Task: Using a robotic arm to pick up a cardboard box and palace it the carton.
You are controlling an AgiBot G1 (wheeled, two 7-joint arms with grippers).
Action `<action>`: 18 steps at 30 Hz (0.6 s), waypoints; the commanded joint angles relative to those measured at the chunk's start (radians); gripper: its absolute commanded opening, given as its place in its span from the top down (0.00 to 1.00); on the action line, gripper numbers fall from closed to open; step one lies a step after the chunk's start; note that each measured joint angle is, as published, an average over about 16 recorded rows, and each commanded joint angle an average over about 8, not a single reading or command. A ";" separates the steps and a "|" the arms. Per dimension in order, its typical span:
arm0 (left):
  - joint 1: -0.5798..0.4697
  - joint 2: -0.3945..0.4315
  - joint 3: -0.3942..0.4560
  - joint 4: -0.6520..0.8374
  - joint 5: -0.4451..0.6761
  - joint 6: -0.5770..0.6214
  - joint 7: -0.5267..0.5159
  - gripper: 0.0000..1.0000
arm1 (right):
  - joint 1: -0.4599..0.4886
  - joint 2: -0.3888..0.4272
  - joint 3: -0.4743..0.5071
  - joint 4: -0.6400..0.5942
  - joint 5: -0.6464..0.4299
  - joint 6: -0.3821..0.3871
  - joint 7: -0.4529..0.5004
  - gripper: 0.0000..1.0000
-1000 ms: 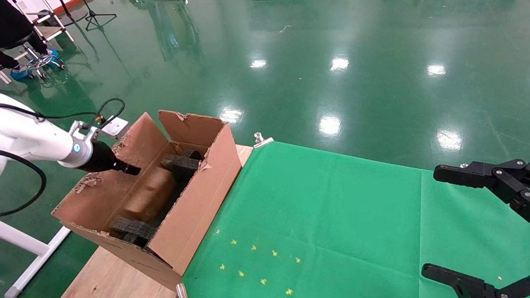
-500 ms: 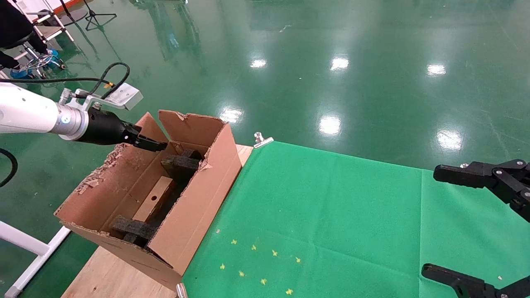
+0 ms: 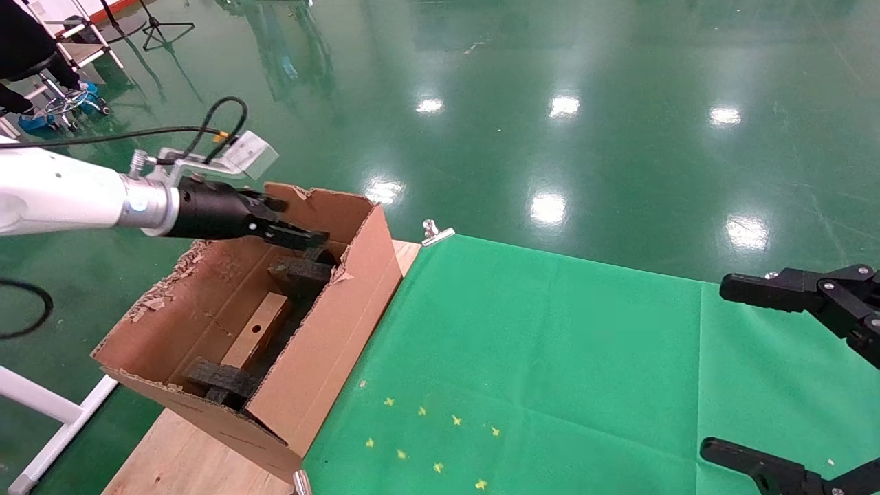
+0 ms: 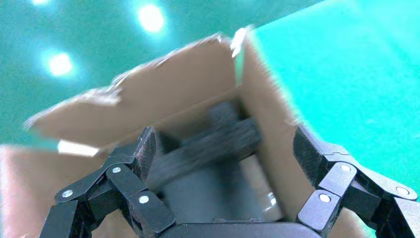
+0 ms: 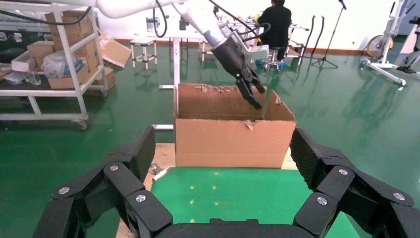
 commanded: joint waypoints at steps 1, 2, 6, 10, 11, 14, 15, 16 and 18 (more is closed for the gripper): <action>0.025 -0.006 -0.012 -0.034 -0.042 0.013 0.010 0.00 | 0.000 0.000 0.000 0.000 0.000 0.000 0.000 0.00; 0.038 -0.009 -0.018 -0.051 -0.063 0.020 0.016 0.00 | 0.000 0.000 0.000 0.000 0.000 0.000 0.000 0.00; 0.089 -0.021 -0.042 -0.121 -0.149 0.046 0.037 0.00 | 0.000 0.000 0.000 0.000 0.000 0.000 0.000 0.00; 0.139 -0.032 -0.066 -0.189 -0.233 0.073 0.058 0.00 | 0.000 0.000 -0.001 0.000 0.000 0.000 0.000 0.00; 0.152 -0.035 -0.072 -0.207 -0.255 0.080 0.063 0.00 | 0.000 0.000 -0.001 0.000 0.000 0.000 0.000 0.00; 0.190 -0.044 -0.090 -0.258 -0.318 0.099 0.078 0.00 | 0.000 0.000 -0.001 0.000 0.001 0.000 0.000 0.00; 0.202 -0.047 -0.096 -0.275 -0.339 0.106 0.084 0.00 | 0.000 0.000 -0.001 0.000 0.001 0.000 0.000 0.00; 0.215 -0.050 -0.102 -0.292 -0.360 0.113 0.089 0.00 | 0.000 0.000 -0.001 0.000 0.001 0.000 -0.001 0.00; 0.240 -0.056 -0.114 -0.326 -0.403 0.126 0.099 0.00 | 0.000 0.000 -0.001 0.000 0.001 0.000 -0.001 0.00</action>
